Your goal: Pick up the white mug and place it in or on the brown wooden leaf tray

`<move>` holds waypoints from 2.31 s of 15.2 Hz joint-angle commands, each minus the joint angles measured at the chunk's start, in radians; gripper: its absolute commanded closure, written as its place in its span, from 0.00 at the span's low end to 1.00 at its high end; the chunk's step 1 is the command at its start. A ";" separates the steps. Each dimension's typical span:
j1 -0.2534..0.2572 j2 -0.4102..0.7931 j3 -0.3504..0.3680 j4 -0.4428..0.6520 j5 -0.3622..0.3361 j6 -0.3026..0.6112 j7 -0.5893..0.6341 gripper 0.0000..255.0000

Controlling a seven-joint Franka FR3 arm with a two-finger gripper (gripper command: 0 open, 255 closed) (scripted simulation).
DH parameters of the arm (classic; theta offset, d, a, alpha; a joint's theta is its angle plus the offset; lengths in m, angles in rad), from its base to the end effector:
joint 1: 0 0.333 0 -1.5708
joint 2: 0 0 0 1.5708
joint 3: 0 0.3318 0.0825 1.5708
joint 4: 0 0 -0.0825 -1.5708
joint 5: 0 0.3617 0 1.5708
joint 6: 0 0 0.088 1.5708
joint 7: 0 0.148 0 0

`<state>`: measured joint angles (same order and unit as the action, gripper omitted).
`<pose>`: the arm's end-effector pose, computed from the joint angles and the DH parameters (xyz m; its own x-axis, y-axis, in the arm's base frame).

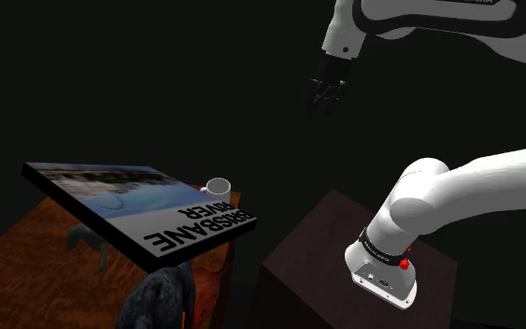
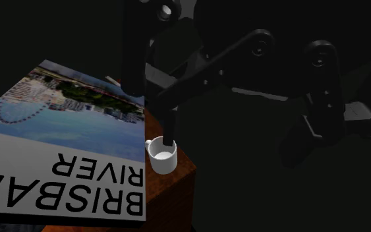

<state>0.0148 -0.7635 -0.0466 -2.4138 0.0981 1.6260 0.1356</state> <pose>0.2819 0.0022 0.5340 0.9866 -0.1572 -0.0426 -0.1614 -0.9789 -0.1250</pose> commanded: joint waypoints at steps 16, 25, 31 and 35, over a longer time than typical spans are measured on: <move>0.032 0.450 0.064 -0.067 0.006 0.523 -0.002 0.00; 0.044 0.806 0.089 0.049 -0.023 0.764 0.019 0.00; 0.059 1.049 0.089 0.187 -0.063 0.869 0.046 0.00; 0.074 1.209 0.081 0.304 -0.088 0.912 0.063 0.00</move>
<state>0.0817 0.4037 0.0355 -2.1437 0.0168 2.5295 0.1892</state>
